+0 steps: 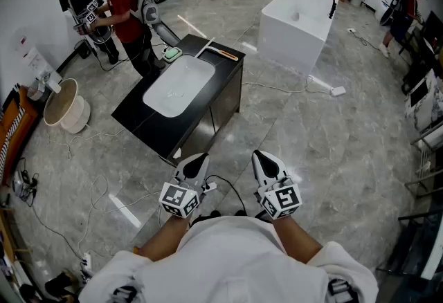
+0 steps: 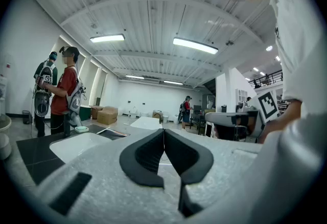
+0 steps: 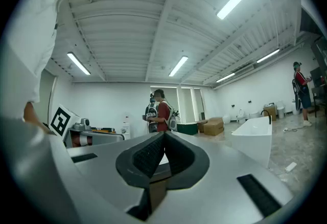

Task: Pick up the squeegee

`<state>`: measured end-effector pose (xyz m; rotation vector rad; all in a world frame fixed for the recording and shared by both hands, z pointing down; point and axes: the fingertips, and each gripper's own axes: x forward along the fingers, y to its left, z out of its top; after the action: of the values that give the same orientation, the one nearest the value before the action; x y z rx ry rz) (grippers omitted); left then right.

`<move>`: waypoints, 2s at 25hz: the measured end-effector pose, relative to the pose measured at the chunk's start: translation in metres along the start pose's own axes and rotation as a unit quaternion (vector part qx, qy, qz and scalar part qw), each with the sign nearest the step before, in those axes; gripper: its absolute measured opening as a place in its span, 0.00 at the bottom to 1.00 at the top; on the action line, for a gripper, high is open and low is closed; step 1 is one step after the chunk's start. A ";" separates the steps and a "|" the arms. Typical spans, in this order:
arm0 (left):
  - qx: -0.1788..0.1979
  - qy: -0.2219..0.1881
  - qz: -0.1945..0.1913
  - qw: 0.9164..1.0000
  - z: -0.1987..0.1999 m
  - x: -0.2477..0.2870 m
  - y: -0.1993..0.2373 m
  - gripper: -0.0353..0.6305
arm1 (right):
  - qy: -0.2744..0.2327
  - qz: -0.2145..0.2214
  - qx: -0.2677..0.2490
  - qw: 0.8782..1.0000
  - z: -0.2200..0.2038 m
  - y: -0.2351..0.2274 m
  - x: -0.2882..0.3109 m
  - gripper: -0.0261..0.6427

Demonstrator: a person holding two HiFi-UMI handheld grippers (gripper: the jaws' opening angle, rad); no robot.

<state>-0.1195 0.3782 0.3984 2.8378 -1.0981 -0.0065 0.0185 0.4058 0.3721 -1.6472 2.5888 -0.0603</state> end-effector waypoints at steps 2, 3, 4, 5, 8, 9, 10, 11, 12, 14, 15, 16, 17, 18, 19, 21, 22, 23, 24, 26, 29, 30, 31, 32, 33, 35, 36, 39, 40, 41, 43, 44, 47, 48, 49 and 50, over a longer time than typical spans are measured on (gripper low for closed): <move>0.000 0.005 -0.006 1.000 -0.001 0.001 -0.012 0.08 | 0.007 0.010 -0.007 1.000 -0.004 0.000 -0.008 0.06; 0.001 0.008 -0.008 1.000 -0.003 0.001 -0.018 0.08 | 0.011 0.013 -0.006 1.000 -0.007 0.000 -0.012 0.06; 0.001 0.012 -0.007 1.000 -0.004 0.001 -0.021 0.08 | 0.015 0.014 -0.001 1.000 -0.010 -0.001 -0.014 0.06; 0.001 0.014 -0.005 1.000 -0.006 0.000 -0.024 0.08 | 0.016 0.016 0.002 1.000 -0.012 -0.001 -0.017 0.06; -0.006 0.015 0.003 1.000 -0.011 0.004 -0.031 0.08 | 0.010 0.024 -0.003 1.000 -0.008 -0.004 -0.026 0.06; -0.009 0.015 0.004 1.000 -0.013 0.007 -0.035 0.08 | 0.006 0.025 -0.004 1.000 -0.006 -0.006 -0.030 0.06; -0.011 0.016 0.003 1.000 -0.014 0.011 -0.039 0.08 | 0.004 0.027 -0.004 1.000 -0.004 -0.009 -0.036 0.06; -0.015 0.016 0.002 1.000 -0.015 0.014 -0.044 0.08 | 0.002 0.030 -0.004 1.000 -0.004 -0.011 -0.042 0.06; -0.018 0.014 0.001 1.000 -0.015 0.017 -0.049 0.08 | 0.001 0.034 -0.002 0.999 -0.004 -0.013 -0.048 0.06; -0.025 0.009 0.000 1.000 -0.015 0.025 -0.055 0.08 | 0.001 0.036 0.006 0.999 -0.008 -0.022 -0.056 0.06; -0.028 0.007 0.001 1.000 -0.014 0.028 -0.057 0.08 | 0.004 0.034 0.014 0.999 -0.012 -0.027 -0.059 0.06; -0.029 0.007 0.001 1.000 -0.014 0.030 -0.059 0.08 | 0.006 0.032 0.021 0.999 -0.015 -0.031 -0.060 0.06; -0.029 0.007 0.003 1.000 -0.014 0.030 -0.060 0.08 | 0.008 0.031 0.027 0.999 -0.017 -0.035 -0.061 0.06; -0.029 0.009 0.005 1.000 -0.015 0.030 -0.060 0.08 | 0.007 0.032 0.032 0.999 -0.018 -0.036 -0.061 0.06; -0.028 0.010 0.008 1.000 -0.015 0.028 -0.060 0.08 | 0.006 0.034 0.035 0.999 -0.019 -0.037 -0.060 0.06; -0.027 0.011 0.016 0.999 -0.017 0.027 -0.057 0.08 | 0.004 0.041 0.039 0.998 -0.020 -0.039 -0.059 0.06; -0.028 0.010 0.020 0.999 -0.018 0.027 -0.056 0.08 | 0.004 0.044 0.039 0.998 -0.021 -0.041 -0.057 0.06; -0.029 0.010 0.024 0.999 -0.019 0.028 -0.054 0.08 | 0.004 0.048 0.040 0.998 -0.022 -0.043 -0.055 0.06; -0.030 0.010 0.027 0.999 -0.019 0.029 -0.051 0.08 | 0.004 0.053 0.041 0.998 -0.023 -0.045 -0.051 0.06; -0.031 0.008 0.032 0.999 -0.019 0.033 -0.047 0.08 | 0.003 0.060 0.043 0.997 -0.024 -0.048 -0.045 0.06; -0.030 0.005 0.036 0.999 -0.018 0.038 -0.041 0.08 | 0.004 0.059 0.050 0.997 -0.026 -0.055 -0.040 0.06; -0.029 0.004 0.037 0.999 -0.018 0.041 -0.039 0.08 | 0.005 0.056 0.052 0.997 -0.027 -0.059 -0.038 0.06; -0.028 0.004 0.037 0.999 -0.018 0.045 -0.037 0.08 | 0.007 0.054 0.052 0.997 -0.028 -0.063 -0.035 0.06; -0.026 0.003 0.037 0.999 -0.017 0.050 -0.034 0.08 | 0.008 0.050 0.053 0.997 -0.030 -0.068 -0.032 0.06; -0.025 0.003 0.036 0.999 -0.018 0.055 -0.030 0.08 | 0.008 0.047 0.052 0.998 -0.031 -0.074 -0.028 0.06; -0.026 0.003 0.032 0.999 -0.019 0.068 -0.023 0.08 | 0.009 0.040 0.050 0.998 -0.032 -0.087 -0.018 0.06; -0.027 0.003 0.032 0.999 -0.020 0.075 -0.020 0.08 | 0.010 0.038 0.050 0.998 -0.032 -0.093 -0.014 0.06; -0.033 0.002 0.033 0.999 -0.021 0.096 -0.011 0.08 | 0.016 0.040 0.050 0.998 -0.033 -0.108 -0.001 0.06; -0.035 0.000 0.034 0.999 -0.020 0.104 -0.008 0.08 | 0.019 0.042 0.050 0.998 -0.034 -0.113 0.005 0.06; -0.037 -0.003 0.034 0.999 -0.019 0.114 -0.003 0.08 | 0.023 0.043 0.051 0.998 -0.035 -0.120 0.012 0.06; -0.039 -0.008 0.032 0.999 -0.016 0.132 0.007 0.08 | 0.030 0.043 0.055 0.997 -0.037 -0.134 0.029 0.06; -0.041 -0.008 0.031 0.999 -0.017 0.140 0.013 0.08 | 0.033 0.045 0.055 0.997 -0.038 -0.140 0.038 0.06; -0.060 -0.005 0.034 0.998 -0.020 0.165 0.036 0.08 | 0.040 0.050 0.055 0.996 -0.037 -0.155 0.065 0.06; -0.066 -0.008 0.035 0.997 -0.018 0.175 0.044 0.08 | 0.043 0.053 0.053 0.996 -0.036 -0.161 0.074 0.06; -0.068 -0.013 0.035 0.997 -0.014 0.185 0.050 0.08 | 0.045 0.056 0.050 0.996 -0.035 -0.168 0.082 0.06; -0.067 -0.018 0.034 0.997 -0.010 0.195 0.055 0.08 | 0.047 0.059 0.047 0.996 -0.034 -0.175 0.090 0.06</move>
<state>-0.0116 0.2077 0.4194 2.6915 -1.1537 -0.1208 0.1361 0.2495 0.4146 -1.4929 2.6999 -0.2553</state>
